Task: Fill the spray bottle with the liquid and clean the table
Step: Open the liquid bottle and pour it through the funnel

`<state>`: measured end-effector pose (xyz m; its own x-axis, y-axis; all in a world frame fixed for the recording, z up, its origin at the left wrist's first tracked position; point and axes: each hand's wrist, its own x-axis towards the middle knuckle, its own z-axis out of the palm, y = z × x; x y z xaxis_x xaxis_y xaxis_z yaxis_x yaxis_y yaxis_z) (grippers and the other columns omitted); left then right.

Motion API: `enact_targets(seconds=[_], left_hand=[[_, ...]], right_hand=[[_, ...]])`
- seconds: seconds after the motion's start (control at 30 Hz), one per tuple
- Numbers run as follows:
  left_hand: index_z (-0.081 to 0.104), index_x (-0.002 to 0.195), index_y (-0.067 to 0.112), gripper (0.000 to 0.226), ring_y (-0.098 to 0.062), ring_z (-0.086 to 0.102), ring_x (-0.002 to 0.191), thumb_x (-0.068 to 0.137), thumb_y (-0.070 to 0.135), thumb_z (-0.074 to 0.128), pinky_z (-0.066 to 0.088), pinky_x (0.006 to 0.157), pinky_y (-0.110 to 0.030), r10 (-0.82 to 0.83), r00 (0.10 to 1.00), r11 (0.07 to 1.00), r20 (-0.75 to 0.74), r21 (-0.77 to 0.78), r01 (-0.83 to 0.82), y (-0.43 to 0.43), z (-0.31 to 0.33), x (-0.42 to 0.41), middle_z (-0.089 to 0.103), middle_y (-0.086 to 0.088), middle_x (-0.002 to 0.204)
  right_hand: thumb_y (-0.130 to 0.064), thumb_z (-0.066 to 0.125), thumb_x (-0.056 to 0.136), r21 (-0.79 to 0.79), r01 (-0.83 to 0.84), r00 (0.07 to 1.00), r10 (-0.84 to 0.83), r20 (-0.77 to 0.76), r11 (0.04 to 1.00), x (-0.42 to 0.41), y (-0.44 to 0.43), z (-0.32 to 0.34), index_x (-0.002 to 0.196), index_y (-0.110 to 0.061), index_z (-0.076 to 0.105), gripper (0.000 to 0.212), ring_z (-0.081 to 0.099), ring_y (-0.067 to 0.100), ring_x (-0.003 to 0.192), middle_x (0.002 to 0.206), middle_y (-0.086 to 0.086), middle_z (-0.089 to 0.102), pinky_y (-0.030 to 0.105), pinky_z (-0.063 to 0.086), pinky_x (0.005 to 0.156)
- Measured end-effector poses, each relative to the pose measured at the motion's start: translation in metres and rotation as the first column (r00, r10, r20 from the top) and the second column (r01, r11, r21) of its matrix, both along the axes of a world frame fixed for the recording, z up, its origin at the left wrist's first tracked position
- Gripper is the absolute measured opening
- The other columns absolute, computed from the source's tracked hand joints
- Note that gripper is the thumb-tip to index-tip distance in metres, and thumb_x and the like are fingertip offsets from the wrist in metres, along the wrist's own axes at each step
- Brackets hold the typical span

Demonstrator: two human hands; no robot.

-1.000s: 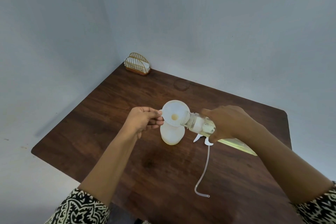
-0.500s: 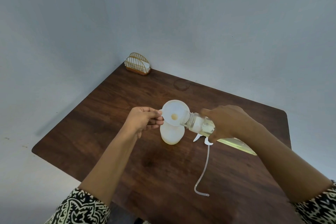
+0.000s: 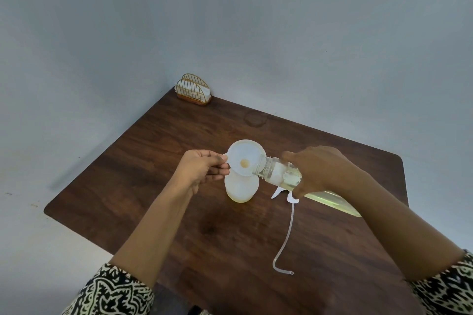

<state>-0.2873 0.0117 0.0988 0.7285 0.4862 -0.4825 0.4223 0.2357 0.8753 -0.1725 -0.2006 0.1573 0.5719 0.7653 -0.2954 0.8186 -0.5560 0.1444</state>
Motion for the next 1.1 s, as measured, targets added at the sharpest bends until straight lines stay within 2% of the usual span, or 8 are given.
enact_targets(seconds=[0.5,0.73,0.9,1.03,1.1], left_hand=[[0.072,0.080,0.006,0.008,-0.012,0.071,0.060,0.086,0.011,0.070,0.054,0.051,-0.020,-0.006,1.000,1.000,-0.003,0.006,0.006,-0.0007,0.0011,0.0006,0.073,-0.006,0.068],[0.071,0.079,0.006,0.008,-0.012,0.071,0.059,0.086,0.010,0.070,0.055,0.052,-0.021,-0.008,1.000,1.000,-0.007,-0.003,0.008,-0.0004,0.0017,0.0015,0.073,-0.006,0.066],[0.071,0.078,0.006,0.009,-0.012,0.070,0.058,0.086,0.010,0.070,0.055,0.052,-0.021,-0.001,1.000,1.000,-0.006,-0.005,0.001,-0.0011,0.0030,0.0014,0.073,-0.007,0.067],[0.071,0.078,0.006,0.010,-0.012,0.070,0.059,0.087,0.010,0.069,0.056,0.053,-0.022,-0.006,1.000,1.000,-0.013,0.003,0.006,-0.0009,0.0034,0.0018,0.073,-0.006,0.066],[0.071,0.078,0.006,0.010,-0.012,0.070,0.060,0.087,0.010,0.069,0.056,0.054,-0.022,-0.009,1.000,1.000,-0.013,0.003,0.009,-0.0009,0.0034,0.0020,0.073,-0.006,0.066]], right_hand=[[-0.054,0.072,0.066,-0.003,-0.003,1.000,0.003,-0.013,1.000,0.0028,-0.0004,-0.0013,0.123,-0.032,0.044,0.067,0.060,0.017,0.089,0.105,-0.007,0.066,0.027,0.041,0.066],[-0.053,0.073,0.066,-0.028,0.010,1.000,-0.011,-0.013,1.000,0.0024,0.0017,0.0016,0.121,-0.032,0.045,0.065,0.056,0.016,0.080,0.091,-0.008,0.062,0.023,0.029,0.052],[-0.054,0.073,0.064,-0.036,0.010,1.000,-0.011,-0.019,0.999,0.0040,0.0022,-0.0008,0.120,-0.032,0.045,0.067,0.060,0.016,0.084,0.098,-0.009,0.065,0.025,0.038,0.059],[-0.054,0.073,0.066,-0.031,0.010,1.000,-0.011,-0.028,0.999,0.0036,0.0019,0.0011,0.120,-0.031,0.045,0.065,0.057,0.016,0.082,0.097,-0.008,0.065,0.023,0.031,0.053],[-0.054,0.072,0.066,-0.032,0.006,1.000,-0.006,-0.023,0.999,0.0035,0.0021,0.0012,0.120,-0.030,0.045,0.065,0.058,0.015,0.082,0.099,-0.007,0.066,0.024,0.034,0.057]])
